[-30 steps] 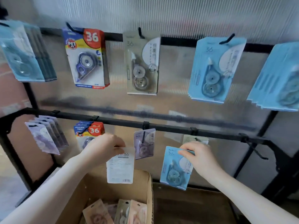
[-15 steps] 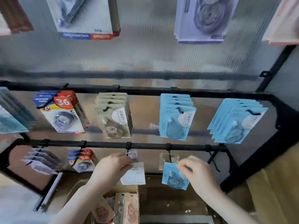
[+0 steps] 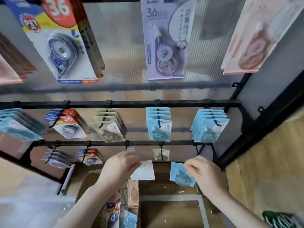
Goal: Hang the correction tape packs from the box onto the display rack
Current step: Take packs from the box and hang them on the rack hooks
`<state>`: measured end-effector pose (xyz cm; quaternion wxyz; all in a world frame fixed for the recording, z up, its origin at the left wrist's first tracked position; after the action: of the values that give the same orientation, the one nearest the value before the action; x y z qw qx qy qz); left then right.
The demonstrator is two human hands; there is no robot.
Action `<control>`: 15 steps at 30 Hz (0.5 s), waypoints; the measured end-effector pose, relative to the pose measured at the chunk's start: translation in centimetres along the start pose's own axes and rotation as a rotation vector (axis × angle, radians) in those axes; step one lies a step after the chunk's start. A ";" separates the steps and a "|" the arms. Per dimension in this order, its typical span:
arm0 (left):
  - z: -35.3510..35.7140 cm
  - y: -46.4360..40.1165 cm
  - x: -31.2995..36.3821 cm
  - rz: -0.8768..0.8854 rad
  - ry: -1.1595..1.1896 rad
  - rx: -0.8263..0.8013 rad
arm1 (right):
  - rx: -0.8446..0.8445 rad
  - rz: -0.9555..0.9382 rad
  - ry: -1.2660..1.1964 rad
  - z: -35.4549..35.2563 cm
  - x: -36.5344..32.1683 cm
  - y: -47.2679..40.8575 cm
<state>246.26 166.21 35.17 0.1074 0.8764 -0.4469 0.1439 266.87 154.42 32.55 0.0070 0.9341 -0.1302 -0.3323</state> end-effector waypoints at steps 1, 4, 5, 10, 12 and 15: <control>0.0 -0.2 0.4 -0.004 -0.001 0.009 | -0.005 -0.001 -0.002 -0.3 0.4 0.1; 0.5 -1.0 1.3 -0.034 -0.007 0.034 | -0.026 0.008 -0.004 -0.8 2.2 0.0; 0.8 -1.4 1.7 -0.034 -0.007 0.045 | -0.035 0.015 -0.005 -0.9 3.0 -0.1; 2.8 -2.6 3.2 -0.037 0.019 0.096 | -0.045 0.059 0.016 -1.2 7.1 -0.5; 3.8 -2.8 3.5 -0.039 0.023 0.096 | -0.044 0.084 0.026 -1.1 8.5 -0.5; 5.7 -3.2 2.9 -0.042 0.055 0.086 | -0.035 0.107 0.071 -0.9 10.2 -0.8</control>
<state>251.41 164.06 30.70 0.0850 0.8851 -0.4186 0.1847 275.22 152.58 26.84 0.0456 0.9368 -0.1738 -0.3001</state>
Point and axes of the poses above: each hand's wrist, its own y-axis away from the middle knuckle, its own z-axis out of the palm, x = y × z, the point moved 7 cm from there along -y, towards the middle knuckle, and after that the axes turned 15 degrees about -x, right-handed, at the moved point
